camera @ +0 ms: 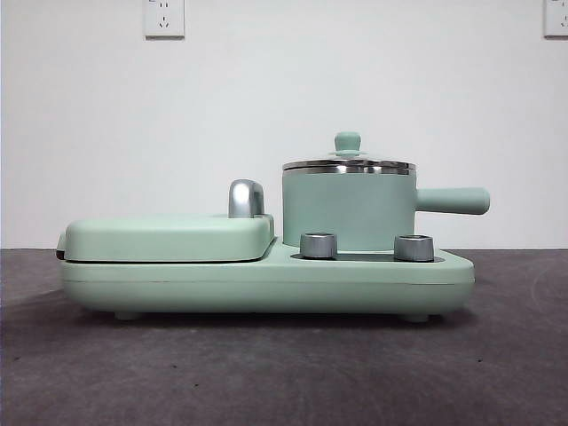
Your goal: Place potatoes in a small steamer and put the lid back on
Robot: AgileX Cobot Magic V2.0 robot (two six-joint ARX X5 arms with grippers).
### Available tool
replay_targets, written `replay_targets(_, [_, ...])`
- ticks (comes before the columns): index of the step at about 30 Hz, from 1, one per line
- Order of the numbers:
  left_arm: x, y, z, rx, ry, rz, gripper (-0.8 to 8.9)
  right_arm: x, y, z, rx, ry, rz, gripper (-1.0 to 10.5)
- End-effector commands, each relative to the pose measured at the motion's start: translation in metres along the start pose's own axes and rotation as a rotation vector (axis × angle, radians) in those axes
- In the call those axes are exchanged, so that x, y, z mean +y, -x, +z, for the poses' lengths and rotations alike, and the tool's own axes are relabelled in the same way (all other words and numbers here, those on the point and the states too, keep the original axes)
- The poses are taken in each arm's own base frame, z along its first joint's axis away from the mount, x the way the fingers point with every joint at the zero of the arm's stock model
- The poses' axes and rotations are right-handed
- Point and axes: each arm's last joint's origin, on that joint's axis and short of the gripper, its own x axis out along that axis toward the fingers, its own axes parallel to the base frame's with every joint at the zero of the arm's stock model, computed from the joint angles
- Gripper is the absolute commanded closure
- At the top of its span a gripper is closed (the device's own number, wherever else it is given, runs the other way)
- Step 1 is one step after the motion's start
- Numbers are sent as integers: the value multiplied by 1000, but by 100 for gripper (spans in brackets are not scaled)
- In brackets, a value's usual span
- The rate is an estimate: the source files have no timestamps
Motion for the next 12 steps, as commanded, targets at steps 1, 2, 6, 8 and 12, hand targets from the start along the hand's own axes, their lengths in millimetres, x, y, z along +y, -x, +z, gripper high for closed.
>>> replay_targets(1, [-1,1,3,-22,-76,3,807,1,0,2,-12,-4,4,931])
replay_targets(2, [-1,2,3,-27,-109,8,807,1,0,2,-12,-4,4,931])
replay_targets(6, [5,7,-10,-134,-203,62,807,1,0,2,-12,-4,4,931])
replay_targets(8, [11,8,-20,-206,-246,92,807,1,0,2,-12,-4,4,931])
replay_targets(12, [31,1,-49,-299,-268,215,807,1,0,2,-12,-4,4,931])
